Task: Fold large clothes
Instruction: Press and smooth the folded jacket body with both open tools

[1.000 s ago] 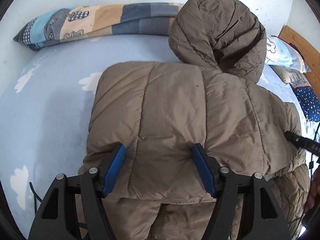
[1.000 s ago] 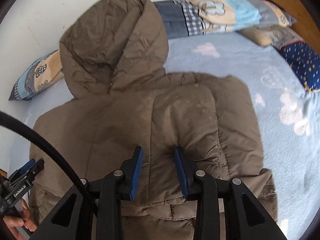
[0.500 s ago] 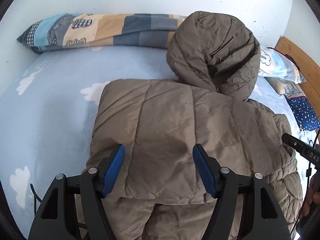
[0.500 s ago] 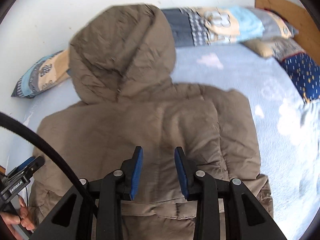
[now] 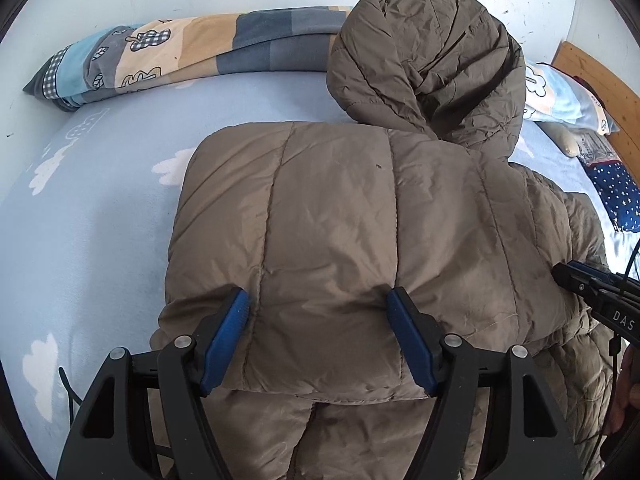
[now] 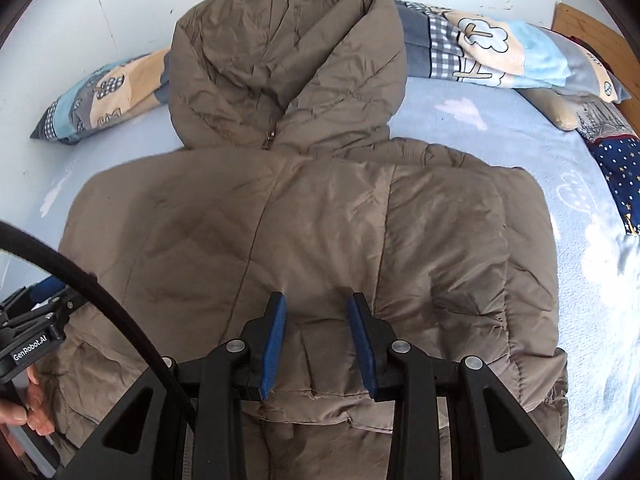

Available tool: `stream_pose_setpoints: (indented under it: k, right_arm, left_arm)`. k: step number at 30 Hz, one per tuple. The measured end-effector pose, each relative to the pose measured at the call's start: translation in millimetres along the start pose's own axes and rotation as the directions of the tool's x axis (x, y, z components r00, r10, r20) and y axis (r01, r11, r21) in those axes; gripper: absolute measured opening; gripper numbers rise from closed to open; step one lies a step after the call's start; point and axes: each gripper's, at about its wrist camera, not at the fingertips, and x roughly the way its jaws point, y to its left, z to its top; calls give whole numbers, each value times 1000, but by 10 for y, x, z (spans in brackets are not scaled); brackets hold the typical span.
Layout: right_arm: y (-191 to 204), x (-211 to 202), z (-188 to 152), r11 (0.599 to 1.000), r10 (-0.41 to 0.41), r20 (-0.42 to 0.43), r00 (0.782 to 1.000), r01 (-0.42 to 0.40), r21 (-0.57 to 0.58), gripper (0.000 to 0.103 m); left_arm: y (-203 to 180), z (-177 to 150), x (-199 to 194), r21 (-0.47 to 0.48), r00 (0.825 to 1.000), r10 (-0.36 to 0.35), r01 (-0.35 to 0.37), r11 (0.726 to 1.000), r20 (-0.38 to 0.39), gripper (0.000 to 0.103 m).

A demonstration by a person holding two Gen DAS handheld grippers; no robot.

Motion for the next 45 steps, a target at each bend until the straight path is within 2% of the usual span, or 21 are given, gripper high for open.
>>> stream_pose_setpoints:
  k: [3,5,12,19,26,34,40,45]
  right_arm:
    - [-24,11,-6,1000,4,-10,1000,-4,4,36]
    - [-20,-34,-13,1000,6,-6,1000,-5,11,36]
    - [59,-306,5,1000,30,34,999,-30,0,36]
    - [173,-491,-72,999,35,35,999,-33,-40,36]
    - [141,-379,-181,999,20,-12,1000,-20,-38,36]
    - [95,-178,-169,1000,12,-66,998,-14,-24,36]
    - [98,-165,-159,1000,9,-71,997,-11,-26,37]
    - [119,-275,-163,999,25,-48,999,-26,-22,39]
  left_arm:
    - [18,11,-40,-19,1000,-9,10,1000,8,71]
    - [23,16,-92,-26,999,-18,19,999,40,71]
    - [-9,-17,-333,2,997,-22,22,1000,74,71]
    - [-19,-129,-408,31,998,-15,13,999,57,71]
    - [-32,-196,-223,33,1000,-7,7,999,8,71]
    - [-77,-184,-103,41,1000,3,-2,999,-12,72]
    - [-75,-159,-182,37,1000,-9,9,999,1,72]
    - [-85,-74,-388,28,998,-37,35,999,59,72]
